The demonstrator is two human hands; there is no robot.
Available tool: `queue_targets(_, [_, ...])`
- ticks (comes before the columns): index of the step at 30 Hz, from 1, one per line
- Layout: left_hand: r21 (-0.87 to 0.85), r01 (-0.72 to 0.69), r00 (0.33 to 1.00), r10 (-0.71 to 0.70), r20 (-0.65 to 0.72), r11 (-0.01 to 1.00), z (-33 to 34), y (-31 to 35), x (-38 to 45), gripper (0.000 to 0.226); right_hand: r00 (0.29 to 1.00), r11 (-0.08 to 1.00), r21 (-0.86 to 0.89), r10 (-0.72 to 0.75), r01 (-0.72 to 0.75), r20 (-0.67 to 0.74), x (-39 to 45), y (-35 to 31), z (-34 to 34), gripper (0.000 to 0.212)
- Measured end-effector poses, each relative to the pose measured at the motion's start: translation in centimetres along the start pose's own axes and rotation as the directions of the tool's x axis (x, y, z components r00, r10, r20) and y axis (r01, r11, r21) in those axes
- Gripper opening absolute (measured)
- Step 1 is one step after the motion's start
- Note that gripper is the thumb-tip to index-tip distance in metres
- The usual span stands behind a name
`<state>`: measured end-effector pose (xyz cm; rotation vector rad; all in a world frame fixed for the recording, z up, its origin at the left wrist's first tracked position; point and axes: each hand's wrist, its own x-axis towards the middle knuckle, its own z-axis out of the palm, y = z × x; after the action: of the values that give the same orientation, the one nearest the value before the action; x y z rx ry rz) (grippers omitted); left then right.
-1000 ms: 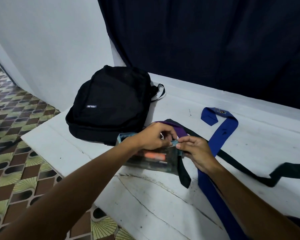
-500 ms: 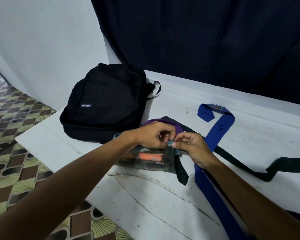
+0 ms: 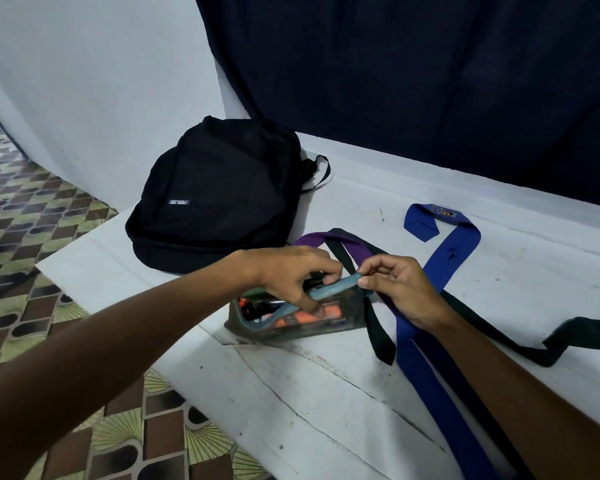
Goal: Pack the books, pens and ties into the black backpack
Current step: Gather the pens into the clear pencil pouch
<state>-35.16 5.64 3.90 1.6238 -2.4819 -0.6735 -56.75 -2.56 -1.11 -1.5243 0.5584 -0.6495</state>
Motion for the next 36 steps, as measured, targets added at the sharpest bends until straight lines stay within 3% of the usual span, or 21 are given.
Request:
queue_targets(6, [0.118,-0.017,0.998,0.010,0.064,0.993,-0.4,0.0,-0.9,0.045,1.000,0.998,-0.063,-0.028,0.028,0.001,0.3,-0.4,-0.3,0.016])
queue_targets(20, [0.148,0.082,0.988,-0.101,0.119,0.986,-0.2,-1.1,-4.1,0.058,0.997,0.998,-0.054,-0.011,0.007,-0.072,0.9,0.1,-2.1,0.012])
queue_targets(36, [0.078,0.130,0.982,-0.139,0.128,0.988,-0.3,-3.0,-6.9,0.041,0.999,0.993,-0.113,-0.018,0.015,-0.029,2.4,0.3,-2.3,0.013])
